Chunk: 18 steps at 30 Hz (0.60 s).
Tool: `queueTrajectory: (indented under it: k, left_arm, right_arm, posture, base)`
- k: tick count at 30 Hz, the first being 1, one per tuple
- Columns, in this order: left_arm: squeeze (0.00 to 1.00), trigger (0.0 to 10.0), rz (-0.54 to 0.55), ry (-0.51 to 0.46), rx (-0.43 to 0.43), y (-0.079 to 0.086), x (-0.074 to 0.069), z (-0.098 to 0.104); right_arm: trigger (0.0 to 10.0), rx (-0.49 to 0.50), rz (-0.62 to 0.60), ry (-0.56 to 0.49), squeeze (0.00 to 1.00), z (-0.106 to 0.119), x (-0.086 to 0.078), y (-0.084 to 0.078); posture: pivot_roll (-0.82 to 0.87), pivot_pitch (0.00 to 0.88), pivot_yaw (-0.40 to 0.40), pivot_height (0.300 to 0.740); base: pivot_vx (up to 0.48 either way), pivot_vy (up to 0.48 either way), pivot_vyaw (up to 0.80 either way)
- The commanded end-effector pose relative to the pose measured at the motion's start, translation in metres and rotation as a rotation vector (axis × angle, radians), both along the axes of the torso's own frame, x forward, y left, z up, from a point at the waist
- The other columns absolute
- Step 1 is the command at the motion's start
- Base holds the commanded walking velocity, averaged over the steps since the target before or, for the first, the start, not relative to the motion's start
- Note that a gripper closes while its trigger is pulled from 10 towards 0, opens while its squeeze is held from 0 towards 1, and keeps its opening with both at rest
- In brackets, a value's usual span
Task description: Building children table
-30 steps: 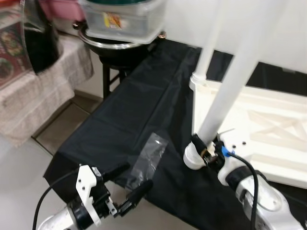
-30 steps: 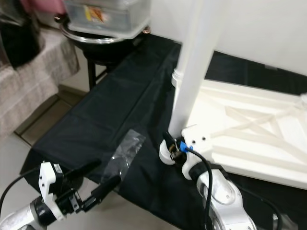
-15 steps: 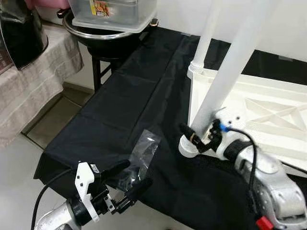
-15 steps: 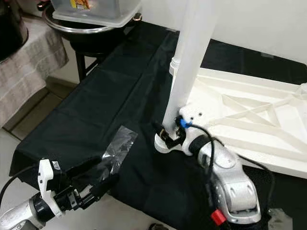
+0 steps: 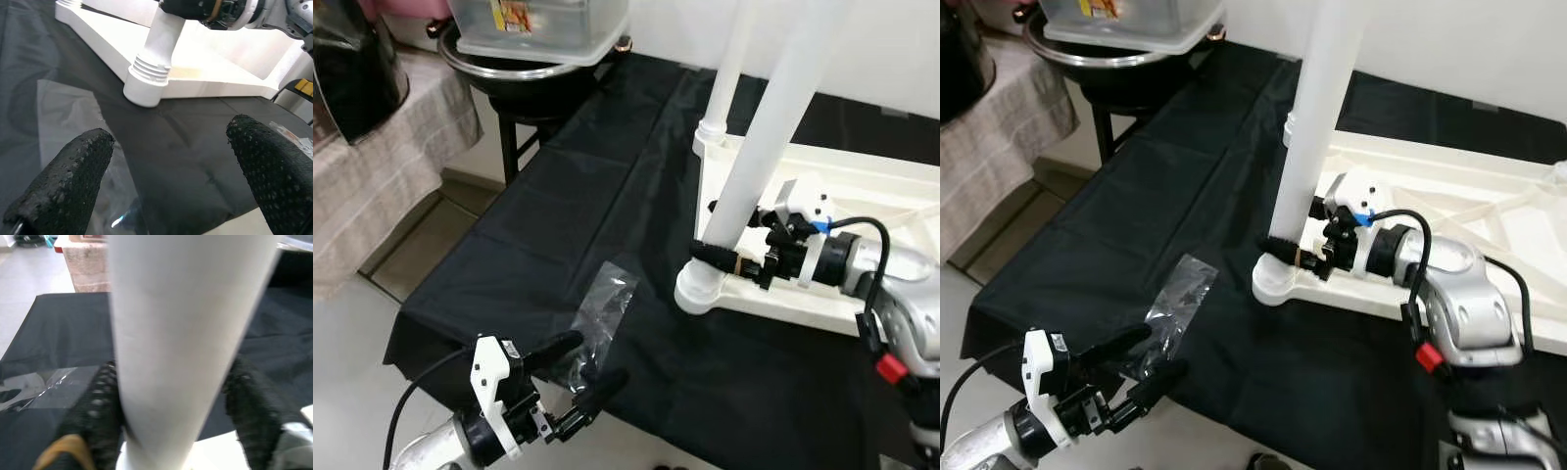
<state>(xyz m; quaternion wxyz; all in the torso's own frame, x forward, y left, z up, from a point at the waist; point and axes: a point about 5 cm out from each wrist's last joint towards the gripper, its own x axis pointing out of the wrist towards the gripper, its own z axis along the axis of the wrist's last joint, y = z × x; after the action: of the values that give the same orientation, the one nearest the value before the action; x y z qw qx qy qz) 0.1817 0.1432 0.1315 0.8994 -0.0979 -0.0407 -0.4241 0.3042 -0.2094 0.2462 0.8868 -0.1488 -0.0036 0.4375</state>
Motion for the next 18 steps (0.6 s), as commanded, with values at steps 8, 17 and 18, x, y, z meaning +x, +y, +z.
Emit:
queueTrajectory:
  k: [8, 17, 18]
  left_arm:
    - [0.0, 10.0, 0.006, 0.013, 0.008, 0.0, -0.004, -0.002]
    - [0.0, 10.0, 0.004, 0.014, 0.014, 0.002, -0.003, -0.002]
    - [0.0, 10.0, 0.004, 0.014, 0.014, 0.002, -0.003, -0.002]
  right_arm:
    - [0.0, 0.121, 0.042, 0.105, 0.0, -0.027, -0.009, 0.011]
    - [0.0, -0.021, -0.731, 0.282, 0.0, -0.105, -0.076, 0.06]
    - [0.0, -0.021, -0.731, 0.282, 0.0, -0.105, -0.076, 0.06]
  posture:
    - [0.03, 0.198, -0.055, 0.74]
    - [0.02, 0.192, -0.042, 0.74]
    - [0.02, 0.192, -0.042, 0.74]
  base:
    - [0.0, 0.0, 0.0]
    - [0.0, 0.0, 0.0]
    - [0.0, 0.0, 0.0]
